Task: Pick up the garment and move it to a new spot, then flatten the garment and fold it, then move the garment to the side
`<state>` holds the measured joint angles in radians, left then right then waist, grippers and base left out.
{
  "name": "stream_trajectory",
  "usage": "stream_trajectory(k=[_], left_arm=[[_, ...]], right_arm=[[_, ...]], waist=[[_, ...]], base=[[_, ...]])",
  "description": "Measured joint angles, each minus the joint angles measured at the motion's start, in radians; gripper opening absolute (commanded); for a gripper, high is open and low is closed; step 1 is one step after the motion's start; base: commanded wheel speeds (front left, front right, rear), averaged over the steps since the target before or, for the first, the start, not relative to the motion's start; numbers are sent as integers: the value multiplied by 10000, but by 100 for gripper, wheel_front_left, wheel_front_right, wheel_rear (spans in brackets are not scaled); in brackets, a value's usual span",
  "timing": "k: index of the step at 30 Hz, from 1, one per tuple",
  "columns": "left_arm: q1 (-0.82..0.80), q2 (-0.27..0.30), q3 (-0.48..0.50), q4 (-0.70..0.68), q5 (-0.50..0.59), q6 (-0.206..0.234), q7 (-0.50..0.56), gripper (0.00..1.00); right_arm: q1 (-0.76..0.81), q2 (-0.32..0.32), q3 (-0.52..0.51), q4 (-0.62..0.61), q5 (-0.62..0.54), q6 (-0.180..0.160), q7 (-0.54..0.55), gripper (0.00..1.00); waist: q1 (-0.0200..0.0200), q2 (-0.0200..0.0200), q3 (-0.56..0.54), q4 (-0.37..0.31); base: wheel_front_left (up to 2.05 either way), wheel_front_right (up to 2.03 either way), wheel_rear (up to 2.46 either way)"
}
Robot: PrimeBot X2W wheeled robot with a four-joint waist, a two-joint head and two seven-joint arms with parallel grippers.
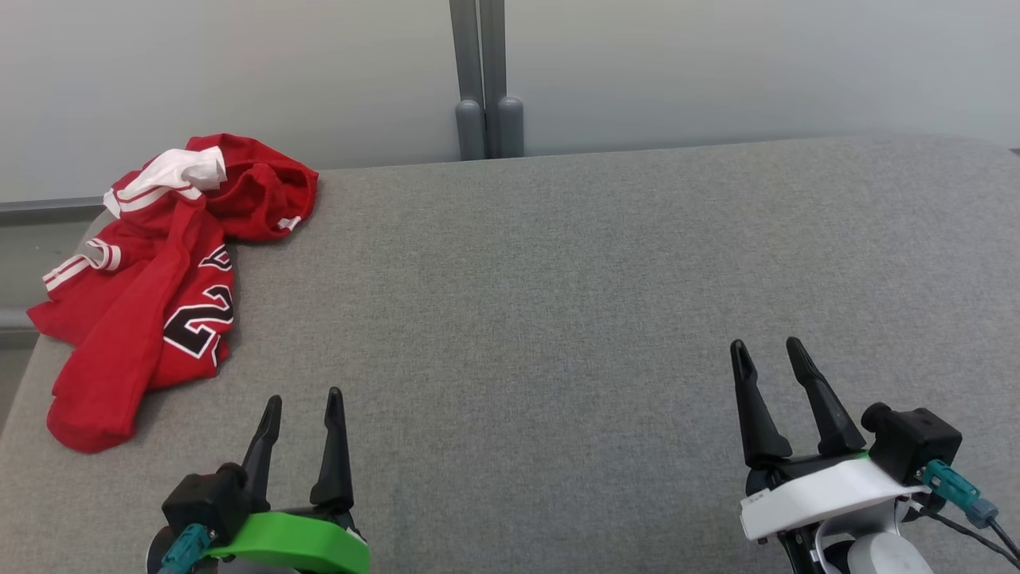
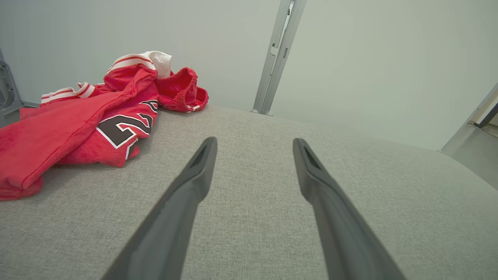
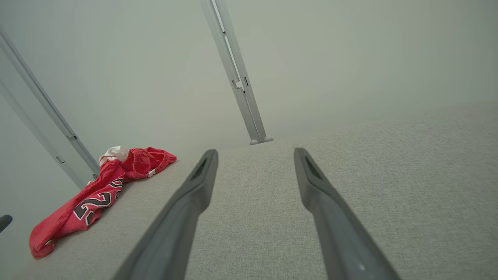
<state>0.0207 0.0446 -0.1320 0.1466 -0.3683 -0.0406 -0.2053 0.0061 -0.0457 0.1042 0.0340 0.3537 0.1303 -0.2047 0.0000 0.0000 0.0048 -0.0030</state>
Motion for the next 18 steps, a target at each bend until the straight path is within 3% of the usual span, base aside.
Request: stream_trajectory(k=[18], left_arm=[[95, 13, -119, 109, 1149, 176, -360, 100]], right_arm=[[49, -17, 46, 35, -1396, 0, -364, 100]], waist=[[0, 0, 32, -9]], base=[[0, 0, 0]])
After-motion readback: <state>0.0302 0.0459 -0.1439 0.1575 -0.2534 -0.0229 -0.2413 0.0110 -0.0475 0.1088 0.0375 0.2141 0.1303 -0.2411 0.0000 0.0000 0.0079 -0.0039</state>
